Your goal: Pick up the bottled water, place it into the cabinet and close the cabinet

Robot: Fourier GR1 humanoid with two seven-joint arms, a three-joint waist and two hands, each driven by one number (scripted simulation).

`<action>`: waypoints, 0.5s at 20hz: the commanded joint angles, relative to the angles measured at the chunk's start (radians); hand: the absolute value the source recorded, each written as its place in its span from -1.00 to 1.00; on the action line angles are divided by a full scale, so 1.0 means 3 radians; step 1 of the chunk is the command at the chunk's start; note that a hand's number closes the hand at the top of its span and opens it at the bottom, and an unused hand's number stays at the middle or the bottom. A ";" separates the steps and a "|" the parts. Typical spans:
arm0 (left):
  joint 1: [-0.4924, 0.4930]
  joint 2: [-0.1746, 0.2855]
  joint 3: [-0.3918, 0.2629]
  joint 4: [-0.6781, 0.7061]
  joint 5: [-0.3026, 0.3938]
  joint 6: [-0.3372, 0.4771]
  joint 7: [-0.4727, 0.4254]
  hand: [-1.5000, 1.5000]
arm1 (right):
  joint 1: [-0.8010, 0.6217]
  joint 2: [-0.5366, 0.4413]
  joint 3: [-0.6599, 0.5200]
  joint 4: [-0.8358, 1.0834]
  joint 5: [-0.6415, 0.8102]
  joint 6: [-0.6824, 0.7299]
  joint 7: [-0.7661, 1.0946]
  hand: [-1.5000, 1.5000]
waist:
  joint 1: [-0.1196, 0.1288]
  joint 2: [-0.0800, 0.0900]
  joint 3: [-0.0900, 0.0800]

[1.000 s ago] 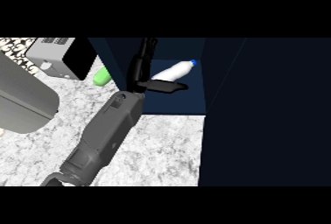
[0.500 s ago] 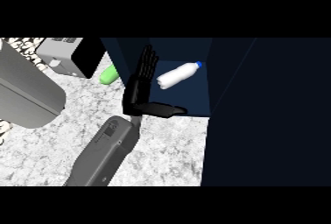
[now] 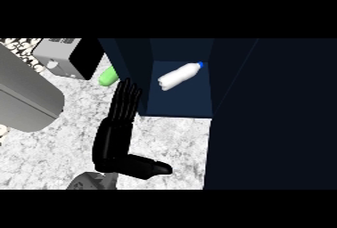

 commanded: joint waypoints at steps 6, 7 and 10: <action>0.1159 0.0506 -0.0142 -0.1489 -0.0069 0.0131 0.0093 -1.00 | -0.0139 -0.0464 0.0412 -0.0191 0.0397 0.0396 0.0273 1.00 | -0.0013 0.0015 -0.0004; 0.1302 0.0561 -0.0073 -0.1523 -0.0045 0.0109 0.0042 -1.00 | -0.0095 -0.0567 0.0317 -0.0292 0.0261 0.0472 0.0340 1.00 | -0.0048 0.0026 -0.0004; 0.1717 0.0718 -0.0061 -0.1837 -0.0070 0.0075 -0.0093 -1.00 | -0.0116 -0.0444 0.0766 -0.0271 0.0510 0.0439 0.0411 1.00 | -0.0013 0.0018 -0.0006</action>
